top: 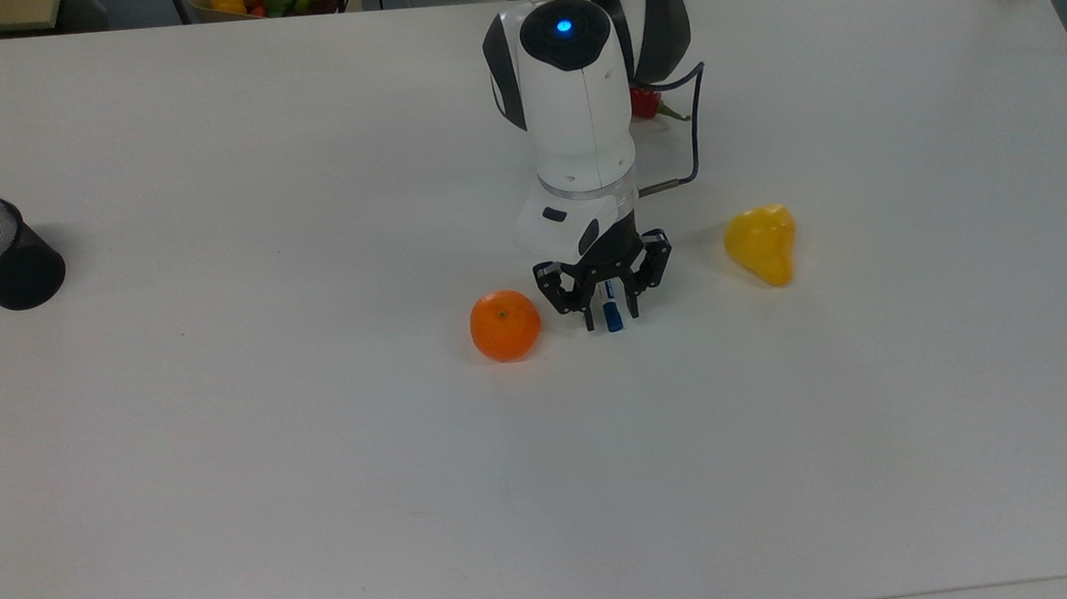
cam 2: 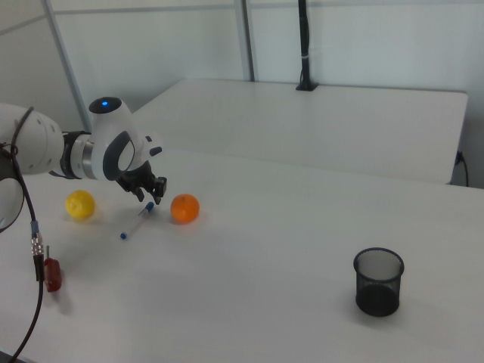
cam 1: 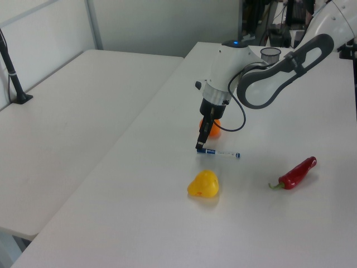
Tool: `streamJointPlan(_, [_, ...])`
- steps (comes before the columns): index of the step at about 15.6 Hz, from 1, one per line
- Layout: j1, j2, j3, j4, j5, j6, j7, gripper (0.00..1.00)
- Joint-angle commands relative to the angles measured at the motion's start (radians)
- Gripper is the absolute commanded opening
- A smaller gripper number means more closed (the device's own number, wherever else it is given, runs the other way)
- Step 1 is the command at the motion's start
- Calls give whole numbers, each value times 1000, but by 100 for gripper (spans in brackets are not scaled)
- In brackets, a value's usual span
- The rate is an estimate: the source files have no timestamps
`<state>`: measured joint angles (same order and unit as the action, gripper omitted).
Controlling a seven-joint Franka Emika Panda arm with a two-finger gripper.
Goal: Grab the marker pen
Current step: 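Open the gripper to release the marker onto the table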
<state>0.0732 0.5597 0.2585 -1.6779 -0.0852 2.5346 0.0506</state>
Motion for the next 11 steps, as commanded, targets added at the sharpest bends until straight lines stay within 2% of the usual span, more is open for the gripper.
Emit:
streamJointPlan(1, [3, 3, -7, 3, -25, 26, 20, 100])
streamJointPlan(7, [-4, -4, -7, 3, -25, 24, 18, 100])
streamJointPlan(11, [-32, -84, -7, 0, -15, -11, 22, 100])
